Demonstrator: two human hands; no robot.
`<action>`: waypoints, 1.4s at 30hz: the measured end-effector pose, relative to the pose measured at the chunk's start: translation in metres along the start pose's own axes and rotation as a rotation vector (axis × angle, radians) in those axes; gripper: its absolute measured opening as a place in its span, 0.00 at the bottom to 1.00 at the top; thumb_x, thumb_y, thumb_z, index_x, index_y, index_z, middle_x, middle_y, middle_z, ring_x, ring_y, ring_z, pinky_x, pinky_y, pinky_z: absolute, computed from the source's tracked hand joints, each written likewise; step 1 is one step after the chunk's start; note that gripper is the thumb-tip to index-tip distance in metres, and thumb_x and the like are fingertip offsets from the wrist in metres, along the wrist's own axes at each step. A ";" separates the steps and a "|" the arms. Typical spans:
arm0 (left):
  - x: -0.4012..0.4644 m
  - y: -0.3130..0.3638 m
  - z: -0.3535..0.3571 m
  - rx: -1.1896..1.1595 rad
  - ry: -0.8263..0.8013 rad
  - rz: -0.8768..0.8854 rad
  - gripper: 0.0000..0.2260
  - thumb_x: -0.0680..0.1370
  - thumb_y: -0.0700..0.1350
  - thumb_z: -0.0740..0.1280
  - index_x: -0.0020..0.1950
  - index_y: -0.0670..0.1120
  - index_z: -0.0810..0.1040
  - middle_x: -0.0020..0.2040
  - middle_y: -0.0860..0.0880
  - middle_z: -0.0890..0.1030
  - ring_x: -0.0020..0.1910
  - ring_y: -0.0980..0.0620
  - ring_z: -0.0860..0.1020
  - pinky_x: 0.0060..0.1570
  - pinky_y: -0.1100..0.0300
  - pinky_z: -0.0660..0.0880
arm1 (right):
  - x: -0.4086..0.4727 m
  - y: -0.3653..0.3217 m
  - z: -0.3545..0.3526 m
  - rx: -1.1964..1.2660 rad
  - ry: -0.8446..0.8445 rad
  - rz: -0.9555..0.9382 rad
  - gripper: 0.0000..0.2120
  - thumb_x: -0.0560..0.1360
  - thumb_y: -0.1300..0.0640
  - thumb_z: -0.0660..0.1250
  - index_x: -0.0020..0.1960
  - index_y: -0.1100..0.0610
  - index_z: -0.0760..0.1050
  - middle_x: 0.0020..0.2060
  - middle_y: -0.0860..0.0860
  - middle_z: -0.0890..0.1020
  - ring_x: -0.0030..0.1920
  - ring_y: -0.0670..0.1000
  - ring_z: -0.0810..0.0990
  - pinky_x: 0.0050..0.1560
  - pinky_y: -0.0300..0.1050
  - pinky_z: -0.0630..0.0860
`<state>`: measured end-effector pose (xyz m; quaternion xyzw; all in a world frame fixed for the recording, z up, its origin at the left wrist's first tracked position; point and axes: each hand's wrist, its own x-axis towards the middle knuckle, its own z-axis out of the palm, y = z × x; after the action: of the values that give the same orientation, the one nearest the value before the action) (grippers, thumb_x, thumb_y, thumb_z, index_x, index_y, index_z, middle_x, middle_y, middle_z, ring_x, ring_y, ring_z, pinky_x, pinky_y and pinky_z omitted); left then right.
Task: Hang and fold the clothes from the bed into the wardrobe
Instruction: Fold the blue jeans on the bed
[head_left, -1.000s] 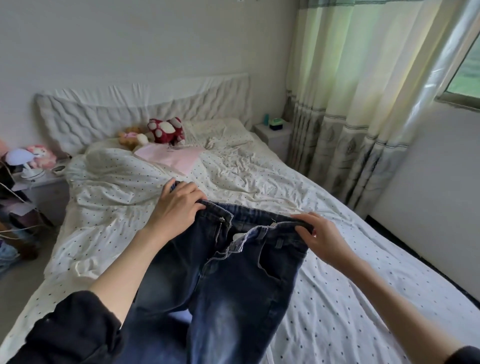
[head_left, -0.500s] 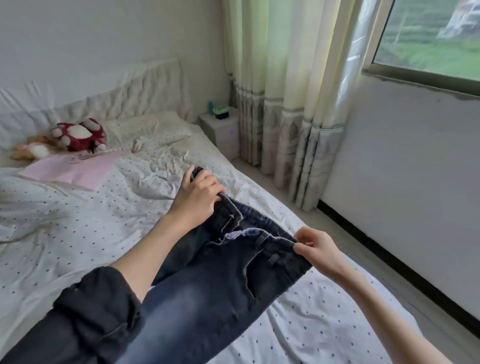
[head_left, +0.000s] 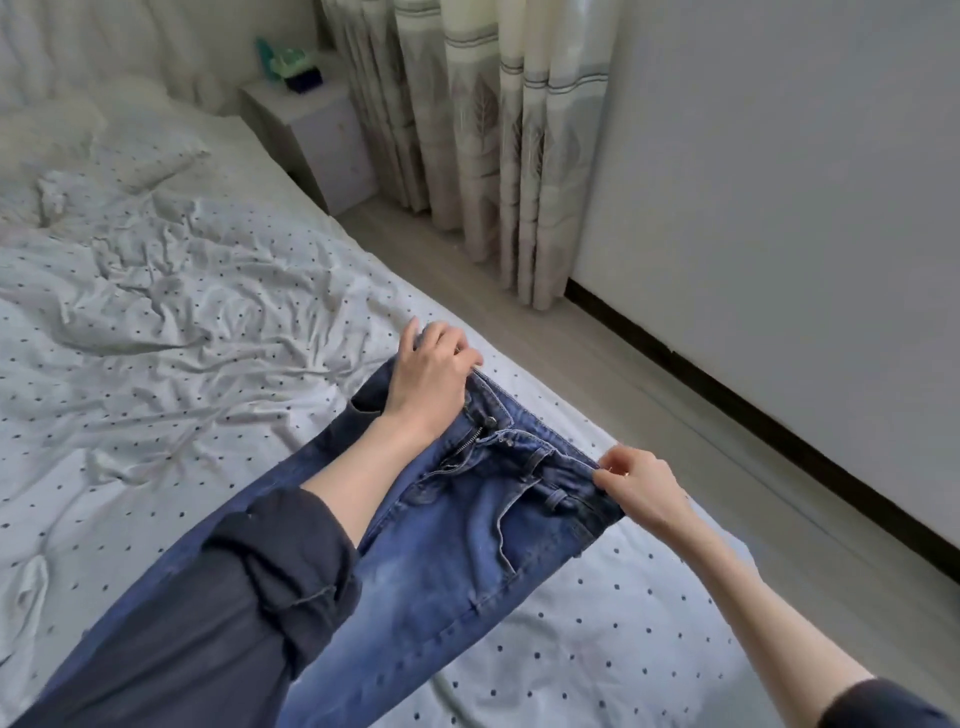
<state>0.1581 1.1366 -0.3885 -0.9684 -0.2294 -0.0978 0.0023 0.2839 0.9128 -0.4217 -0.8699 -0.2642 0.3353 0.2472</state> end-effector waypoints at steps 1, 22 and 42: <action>-0.005 0.000 0.011 -0.038 -0.045 -0.024 0.14 0.70 0.36 0.71 0.54 0.46 0.81 0.53 0.45 0.78 0.57 0.42 0.74 0.64 0.45 0.65 | 0.008 0.007 0.008 -0.081 -0.027 0.019 0.05 0.73 0.57 0.62 0.46 0.53 0.76 0.43 0.50 0.81 0.45 0.53 0.77 0.43 0.45 0.73; -0.332 -0.150 -0.007 -0.274 -0.661 -0.804 0.21 0.83 0.52 0.46 0.77 0.53 0.52 0.78 0.53 0.50 0.76 0.54 0.50 0.74 0.55 0.50 | -0.035 -0.166 0.255 -0.659 -0.233 -0.813 0.24 0.75 0.48 0.51 0.62 0.56 0.76 0.63 0.59 0.76 0.64 0.61 0.75 0.58 0.67 0.71; -0.479 -0.208 -0.046 -0.205 -0.649 -1.030 0.11 0.79 0.52 0.63 0.56 0.47 0.73 0.58 0.45 0.78 0.57 0.43 0.77 0.45 0.57 0.67 | -0.121 -0.297 0.388 -0.904 -0.446 -1.077 0.14 0.77 0.57 0.58 0.60 0.51 0.76 0.54 0.51 0.76 0.57 0.54 0.73 0.64 0.51 0.59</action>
<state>-0.3624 1.1084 -0.4427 -0.7088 -0.6460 0.1919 -0.2085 -0.1576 1.1540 -0.4404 -0.5478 -0.8110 0.1948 -0.0645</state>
